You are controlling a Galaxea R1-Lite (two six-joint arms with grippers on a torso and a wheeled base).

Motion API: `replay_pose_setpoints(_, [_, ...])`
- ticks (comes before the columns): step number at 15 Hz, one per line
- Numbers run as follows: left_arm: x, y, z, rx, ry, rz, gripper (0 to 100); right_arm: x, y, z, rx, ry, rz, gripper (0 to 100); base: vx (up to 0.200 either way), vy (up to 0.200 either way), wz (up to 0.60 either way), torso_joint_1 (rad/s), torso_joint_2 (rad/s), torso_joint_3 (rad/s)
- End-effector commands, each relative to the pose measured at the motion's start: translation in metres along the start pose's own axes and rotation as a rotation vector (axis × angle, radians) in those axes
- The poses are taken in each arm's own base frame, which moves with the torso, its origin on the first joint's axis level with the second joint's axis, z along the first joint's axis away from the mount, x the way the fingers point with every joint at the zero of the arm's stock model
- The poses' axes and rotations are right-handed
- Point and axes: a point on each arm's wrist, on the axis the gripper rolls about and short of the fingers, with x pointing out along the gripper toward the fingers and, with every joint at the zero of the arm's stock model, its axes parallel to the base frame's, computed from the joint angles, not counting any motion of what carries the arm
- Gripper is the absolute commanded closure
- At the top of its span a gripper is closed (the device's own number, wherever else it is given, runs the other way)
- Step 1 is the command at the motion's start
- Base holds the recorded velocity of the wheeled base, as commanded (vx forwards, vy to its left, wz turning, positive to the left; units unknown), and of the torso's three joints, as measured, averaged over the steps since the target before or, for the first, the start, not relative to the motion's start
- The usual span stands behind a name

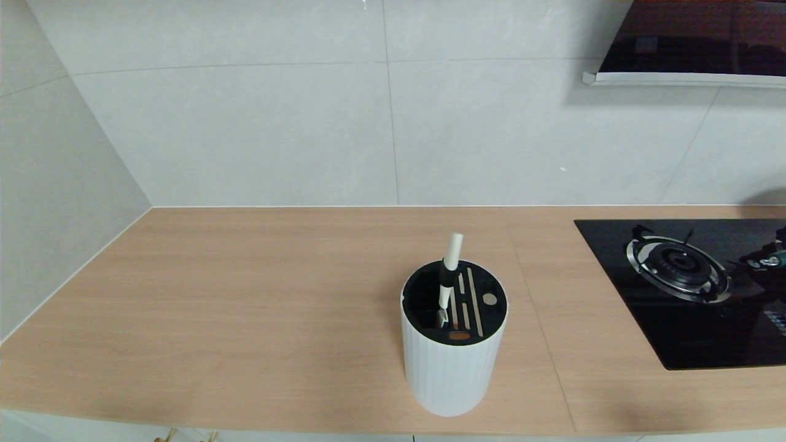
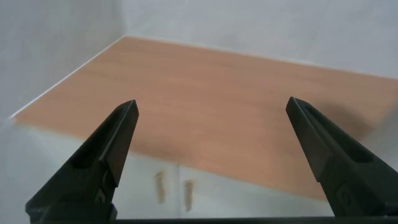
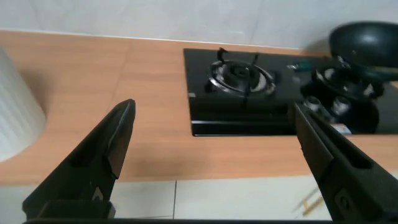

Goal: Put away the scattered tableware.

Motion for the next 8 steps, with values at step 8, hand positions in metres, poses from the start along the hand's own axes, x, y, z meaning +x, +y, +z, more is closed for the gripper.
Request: replay_pose_setpoints(8, [0.0073, -0.0059, -0.0321, 0.115, 0.115, -0.275, 0, -0.0013, 0.0052, -0.0101, 0.026, 0.063, 0.191, 0, 0.0, 0.0, 0.0, 0.0, 0.0, 0.0])
